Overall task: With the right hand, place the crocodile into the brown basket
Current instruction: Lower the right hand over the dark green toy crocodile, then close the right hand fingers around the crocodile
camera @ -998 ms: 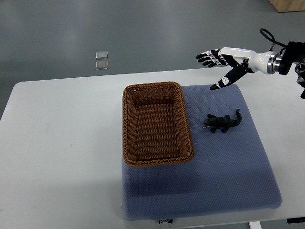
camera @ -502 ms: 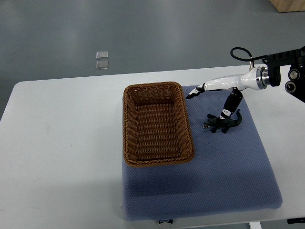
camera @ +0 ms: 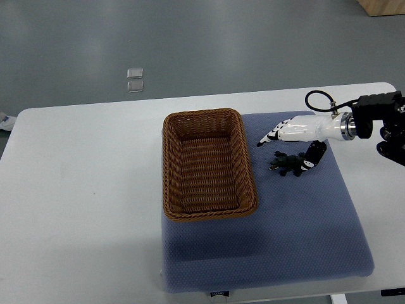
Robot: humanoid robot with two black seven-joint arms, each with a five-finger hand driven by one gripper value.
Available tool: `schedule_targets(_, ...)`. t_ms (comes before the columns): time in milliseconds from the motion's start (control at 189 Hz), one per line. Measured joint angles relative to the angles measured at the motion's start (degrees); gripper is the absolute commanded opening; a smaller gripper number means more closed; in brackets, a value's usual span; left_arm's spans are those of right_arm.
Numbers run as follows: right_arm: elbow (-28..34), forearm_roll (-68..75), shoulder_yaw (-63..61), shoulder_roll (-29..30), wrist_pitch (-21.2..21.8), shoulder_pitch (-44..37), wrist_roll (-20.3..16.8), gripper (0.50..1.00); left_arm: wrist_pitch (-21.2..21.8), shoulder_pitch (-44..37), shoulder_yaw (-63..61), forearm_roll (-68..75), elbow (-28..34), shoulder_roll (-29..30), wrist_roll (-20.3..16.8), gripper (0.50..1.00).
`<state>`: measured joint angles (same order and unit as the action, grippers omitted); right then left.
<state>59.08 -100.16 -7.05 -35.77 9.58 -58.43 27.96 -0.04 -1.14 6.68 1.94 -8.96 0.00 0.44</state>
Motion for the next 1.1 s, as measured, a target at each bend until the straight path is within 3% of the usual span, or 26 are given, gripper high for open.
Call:
schedule_targets(396, -5.1, -3.7, 3.2, 0.1, -6.9, 1.3, -0.3, 0.93, 0.0, 0.0, 0.0, 0.0, 0.0, 0.0, 0.0, 1.0)
schedule_targets(1099, -6.7, -3.6, 3.0, 2.2, -8.4, 2.9, -0.4, 0.928, 0.0, 0.0, 0.0, 0.0, 0.0, 0.0, 0.0, 1.0)
